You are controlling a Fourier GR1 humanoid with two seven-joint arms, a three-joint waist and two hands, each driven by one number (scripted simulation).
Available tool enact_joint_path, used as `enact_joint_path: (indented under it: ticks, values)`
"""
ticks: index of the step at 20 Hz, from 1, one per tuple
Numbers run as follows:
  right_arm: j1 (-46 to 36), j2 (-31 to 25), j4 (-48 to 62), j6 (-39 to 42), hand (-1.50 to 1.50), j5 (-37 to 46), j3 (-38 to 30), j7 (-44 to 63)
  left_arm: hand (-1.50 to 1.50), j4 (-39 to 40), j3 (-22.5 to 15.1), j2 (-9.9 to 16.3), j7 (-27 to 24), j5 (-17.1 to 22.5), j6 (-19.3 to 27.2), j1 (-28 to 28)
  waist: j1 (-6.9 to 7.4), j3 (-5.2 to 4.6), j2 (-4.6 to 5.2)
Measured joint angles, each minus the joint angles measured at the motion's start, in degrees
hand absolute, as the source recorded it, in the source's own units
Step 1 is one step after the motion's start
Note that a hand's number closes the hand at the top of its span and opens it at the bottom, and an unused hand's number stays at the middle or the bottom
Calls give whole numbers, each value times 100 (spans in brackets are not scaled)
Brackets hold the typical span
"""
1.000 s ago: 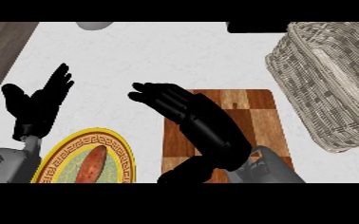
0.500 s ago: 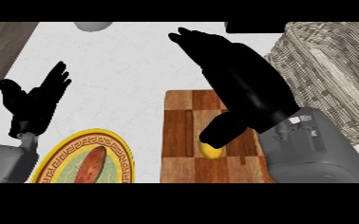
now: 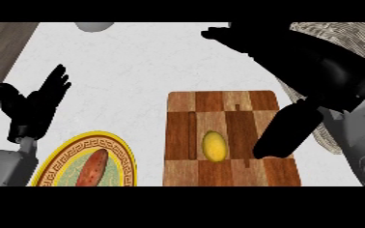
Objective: Pick the lemon from the cutting board and place it in the basket
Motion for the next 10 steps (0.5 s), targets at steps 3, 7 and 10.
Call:
enact_joint_path:
  ticks: [3,7,10]
  values:
    - [326,-325,-290,83,-150,-694,-334,44,0,-172,6,-21,141,-46,25,26,7,4,4]
    - [867,-623,-805,104,-150,-1079,-712,5,0,-160,78,-80,160,-166,-21,-33,25,6,20]
    - [1414,-593,-1219,102,-150,-960,-890,-144,0,-168,149,-167,137,-217,-93,18,48,8,30]
